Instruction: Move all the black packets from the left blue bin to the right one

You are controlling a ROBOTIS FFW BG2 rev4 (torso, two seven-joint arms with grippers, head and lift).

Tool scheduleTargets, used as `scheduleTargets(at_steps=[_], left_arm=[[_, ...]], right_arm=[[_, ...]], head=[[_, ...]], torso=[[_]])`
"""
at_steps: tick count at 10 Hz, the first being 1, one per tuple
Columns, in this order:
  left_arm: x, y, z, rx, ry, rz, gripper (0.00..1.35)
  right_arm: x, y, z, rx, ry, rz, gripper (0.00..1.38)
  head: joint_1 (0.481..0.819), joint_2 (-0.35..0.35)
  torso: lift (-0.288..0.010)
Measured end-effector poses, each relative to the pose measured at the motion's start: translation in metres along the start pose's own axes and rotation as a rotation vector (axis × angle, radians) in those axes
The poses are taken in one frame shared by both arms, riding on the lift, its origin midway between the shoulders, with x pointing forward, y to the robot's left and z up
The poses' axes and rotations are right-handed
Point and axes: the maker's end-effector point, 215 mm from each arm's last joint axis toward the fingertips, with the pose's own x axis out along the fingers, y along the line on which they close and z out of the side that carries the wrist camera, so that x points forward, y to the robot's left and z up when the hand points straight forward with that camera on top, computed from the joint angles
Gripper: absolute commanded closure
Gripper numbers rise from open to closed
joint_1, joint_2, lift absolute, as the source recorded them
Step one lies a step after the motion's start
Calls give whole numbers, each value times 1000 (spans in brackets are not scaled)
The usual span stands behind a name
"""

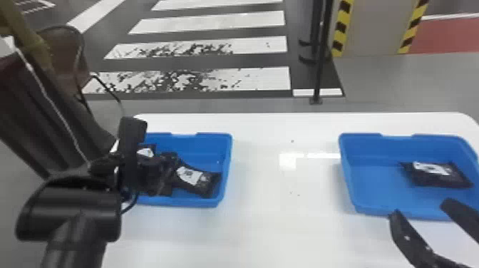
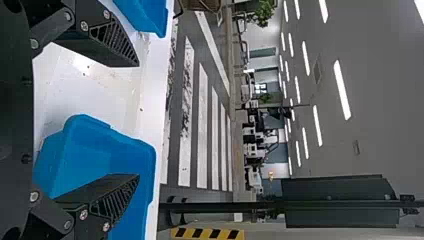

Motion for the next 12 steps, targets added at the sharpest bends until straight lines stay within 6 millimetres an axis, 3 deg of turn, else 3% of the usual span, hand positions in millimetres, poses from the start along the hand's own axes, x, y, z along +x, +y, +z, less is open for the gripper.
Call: scheduleTargets(at_steps=[2, 3, 4, 5, 6, 9, 11, 12], left_arm=[[-33, 11, 21, -31, -75, 21, 1211], [-34, 5, 16, -60, -56, 3, 972], [-33, 0, 10, -68, -32, -8, 542], [-32, 0, 7, -54, -12, -3, 334], [-32, 5, 13, -13, 3, 13, 236], [-38, 32, 72, 219, 19, 118, 206], [-42, 41, 88, 313, 30, 160, 186], [-40, 39, 86, 345, 47, 163, 185]], right_arm=[[2, 1, 0, 10, -2, 5, 251], [3, 3, -3, 20, 1, 11, 251], [4, 3, -6, 29, 4, 16, 251], [5, 4, -8, 37, 6, 20, 251], [5, 4, -10, 46, 9, 21, 251], [7, 7, -19, 80, 23, 31, 251], [8, 8, -24, 95, 34, 35, 251], [8, 9, -26, 102, 39, 36, 251]], head=[[695, 183], [695, 181], [695, 180], [695, 180], [695, 184], [695, 194], [695, 202], [695, 201]], torso=[[-140], [-140], [-140], [-140], [-140], [-140], [-140], [-140]])
